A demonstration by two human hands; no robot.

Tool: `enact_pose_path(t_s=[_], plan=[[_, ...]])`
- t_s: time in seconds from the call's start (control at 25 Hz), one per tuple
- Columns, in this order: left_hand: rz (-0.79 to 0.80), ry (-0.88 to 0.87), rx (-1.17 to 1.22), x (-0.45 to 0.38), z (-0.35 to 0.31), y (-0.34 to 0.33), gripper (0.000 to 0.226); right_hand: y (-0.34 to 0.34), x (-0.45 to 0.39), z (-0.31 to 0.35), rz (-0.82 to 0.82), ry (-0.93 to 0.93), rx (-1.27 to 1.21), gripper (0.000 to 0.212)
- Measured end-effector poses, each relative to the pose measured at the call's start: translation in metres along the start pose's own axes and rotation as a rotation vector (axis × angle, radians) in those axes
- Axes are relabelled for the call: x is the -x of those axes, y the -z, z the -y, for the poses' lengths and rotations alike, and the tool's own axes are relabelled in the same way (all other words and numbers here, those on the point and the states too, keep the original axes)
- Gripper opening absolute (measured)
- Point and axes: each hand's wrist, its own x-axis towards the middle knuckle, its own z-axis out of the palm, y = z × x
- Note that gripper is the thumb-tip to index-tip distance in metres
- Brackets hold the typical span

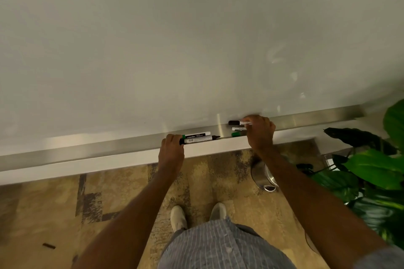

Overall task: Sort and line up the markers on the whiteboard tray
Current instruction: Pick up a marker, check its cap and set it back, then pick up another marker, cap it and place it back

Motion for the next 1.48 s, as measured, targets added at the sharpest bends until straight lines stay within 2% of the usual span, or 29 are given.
enact_pose_path(t_s=[0.24,0.44,0.52,0.68,0.76,0.92,1.04,1.2,1.36,1.48], plan=[[0.048,-0.021,-0.092,-0.009,0.001,-0.001,0.027,-0.010,0.001,-0.005,-0.045,0.001,-0.046,0.023],[0.080,-0.016,-0.123,-0.014,0.003,-0.001,0.027,-0.016,0.007,0.000,-0.081,-0.107,-0.143,0.022],[0.085,-0.014,-0.119,-0.015,0.004,-0.001,0.026,-0.021,0.015,0.014,-0.108,-0.033,-0.129,0.017],[0.109,-0.014,-0.089,-0.018,0.006,0.001,0.022,-0.044,0.044,0.058,0.086,0.326,-0.101,0.018],[0.119,-0.019,-0.098,-0.019,0.007,0.003,0.022,-0.055,0.052,0.073,0.173,0.410,-0.014,0.026],[0.141,-0.035,-0.109,-0.021,0.009,0.006,0.025,-0.066,0.051,0.089,0.309,0.408,0.142,0.041],[0.142,-0.029,-0.061,-0.023,0.013,0.008,0.023,-0.066,0.044,0.095,0.332,0.442,0.193,0.038],[0.145,-0.015,0.023,-0.022,0.019,0.010,0.019,-0.062,0.038,0.101,0.331,0.497,0.131,0.030],[0.123,0.010,0.126,-0.020,0.025,0.012,0.025,-0.056,0.036,0.106,0.367,0.542,0.120,0.020],[0.094,0.082,0.296,-0.019,0.023,0.018,0.022,-0.049,0.039,0.109,0.346,0.483,-0.044,0.018]])
